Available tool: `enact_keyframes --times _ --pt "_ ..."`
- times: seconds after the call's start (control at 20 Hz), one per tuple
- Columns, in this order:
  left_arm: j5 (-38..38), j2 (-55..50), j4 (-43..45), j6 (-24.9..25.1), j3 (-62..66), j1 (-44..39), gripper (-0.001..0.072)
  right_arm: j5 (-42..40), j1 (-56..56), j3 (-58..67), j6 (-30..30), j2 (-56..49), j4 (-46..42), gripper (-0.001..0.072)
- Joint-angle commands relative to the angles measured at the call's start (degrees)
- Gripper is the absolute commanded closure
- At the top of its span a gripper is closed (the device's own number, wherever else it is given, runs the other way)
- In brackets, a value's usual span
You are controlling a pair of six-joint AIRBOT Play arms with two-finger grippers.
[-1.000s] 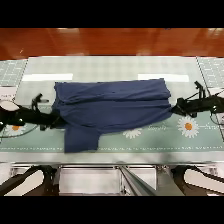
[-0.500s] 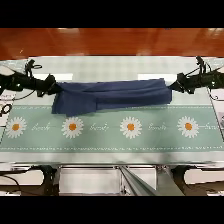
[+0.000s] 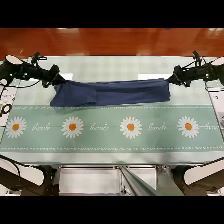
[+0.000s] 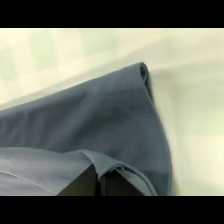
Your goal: Fold the shirts.
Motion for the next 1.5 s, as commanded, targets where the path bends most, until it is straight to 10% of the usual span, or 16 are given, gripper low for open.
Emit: enact_keyframes --times 0.0,0.05,0.1,0.15,0.2,0.4,0.85,1.45 --pt "-0.11 -3.26 -0.04 1.07 1.62 -1.20 0.0689 -0.70 0.26 1.22 0.57 -2.73 0.28 0.0677" --pt "-0.09 -3.65 -0.11 1.29 1.62 -1.75 0.0684 -1.05 0.26 1.22 0.90 -3.43 0.48 0.0672" --pt "-0.28 -3.78 0.07 1.29 1.62 -2.08 0.0588 -1.46 0.26 1.22 2.08 -4.00 0.63 0.0519" --pt "-1.90 -3.56 0.09 1.36 1.68 -2.05 0.0356 -1.46 0.24 1.22 2.54 -4.17 0.66 0.0299" --pt "-5.40 -3.37 1.05 1.92 2.56 -1.44 0.0197 -0.07 -0.42 2.12 2.56 -4.15 0.15 0.0294" --pt "-14.64 2.60 10.88 1.01 5.95 4.31 0.0197 11.63 -7.67 8.46 0.35 -0.92 -0.28 0.0294" --pt "14.56 43.01 10.97 4.28 -37.18 -0.96 0.0198 -0.31 -13.88 -14.29 -4.39 5.70 2.75 0.0294" --pt "18.16 45.09 6.01 4.28 -41.97 -6.93 0.0198 -2.29 -0.48 -4.83 -3.50 -7.26 11.98 0.0298"
